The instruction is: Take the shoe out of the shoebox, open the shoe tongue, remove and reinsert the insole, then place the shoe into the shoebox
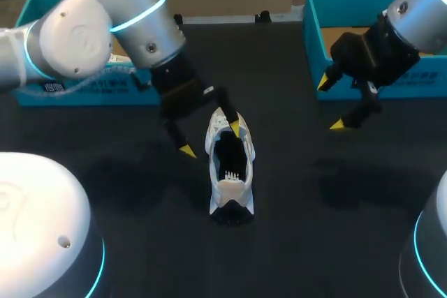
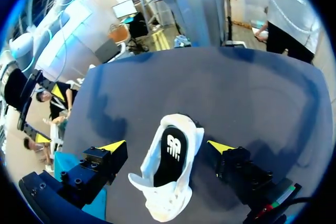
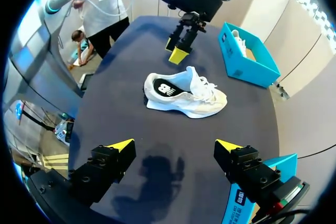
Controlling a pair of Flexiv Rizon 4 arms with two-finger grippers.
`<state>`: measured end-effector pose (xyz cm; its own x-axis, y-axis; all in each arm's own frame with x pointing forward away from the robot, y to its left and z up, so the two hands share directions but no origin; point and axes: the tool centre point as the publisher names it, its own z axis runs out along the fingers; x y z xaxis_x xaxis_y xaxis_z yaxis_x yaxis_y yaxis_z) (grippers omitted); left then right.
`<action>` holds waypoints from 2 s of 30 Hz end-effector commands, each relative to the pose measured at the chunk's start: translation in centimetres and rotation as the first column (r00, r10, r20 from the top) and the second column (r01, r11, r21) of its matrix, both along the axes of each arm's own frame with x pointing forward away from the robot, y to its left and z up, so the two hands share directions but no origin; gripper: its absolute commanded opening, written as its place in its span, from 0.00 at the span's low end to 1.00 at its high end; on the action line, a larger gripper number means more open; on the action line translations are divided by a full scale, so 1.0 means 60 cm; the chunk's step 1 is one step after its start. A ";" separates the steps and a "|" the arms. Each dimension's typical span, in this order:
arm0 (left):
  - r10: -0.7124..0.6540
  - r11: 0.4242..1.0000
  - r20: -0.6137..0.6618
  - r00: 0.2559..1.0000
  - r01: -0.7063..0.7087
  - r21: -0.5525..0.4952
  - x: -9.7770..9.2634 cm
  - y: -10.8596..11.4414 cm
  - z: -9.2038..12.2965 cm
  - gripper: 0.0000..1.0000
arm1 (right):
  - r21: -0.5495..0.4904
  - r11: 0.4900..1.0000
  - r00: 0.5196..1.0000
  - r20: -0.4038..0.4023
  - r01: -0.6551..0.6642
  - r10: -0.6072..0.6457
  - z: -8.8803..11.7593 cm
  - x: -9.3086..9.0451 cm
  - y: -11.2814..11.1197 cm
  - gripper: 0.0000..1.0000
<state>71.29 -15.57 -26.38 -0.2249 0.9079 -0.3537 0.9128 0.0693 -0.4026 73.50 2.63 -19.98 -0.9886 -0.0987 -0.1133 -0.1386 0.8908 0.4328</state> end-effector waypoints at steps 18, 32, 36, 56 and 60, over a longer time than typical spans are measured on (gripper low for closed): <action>-0.320 0.917 0.040 0.946 0.299 0.264 0.029 -0.015 -0.026 0.00 | -0.001 1.000 1.000 0.001 0.001 -0.001 -0.001 0.000 0.001 1.00; -0.347 0.901 0.061 0.936 0.315 0.298 0.013 -0.022 -0.085 0.00 | -0.001 1.000 1.000 0.001 0.001 -0.001 -0.001 0.000 0.001 1.00; -0.330 0.912 0.098 0.939 0.290 0.290 0.019 -0.033 -0.104 0.00 | -0.001 1.000 1.000 0.001 0.001 -0.001 -0.001 0.000 0.001 1.00; -0.221 0.930 0.183 0.958 0.151 0.334 0.010 -0.055 -0.193 0.00 | -0.001 1.000 1.000 0.001 0.001 -0.001 -0.001 0.000 0.001 1.00; -0.178 0.941 0.236 0.955 0.095 0.324 0.011 -0.052 -0.213 0.00 | -0.001 1.000 1.000 0.001 0.001 -0.001 -0.001 0.000 0.001 1.00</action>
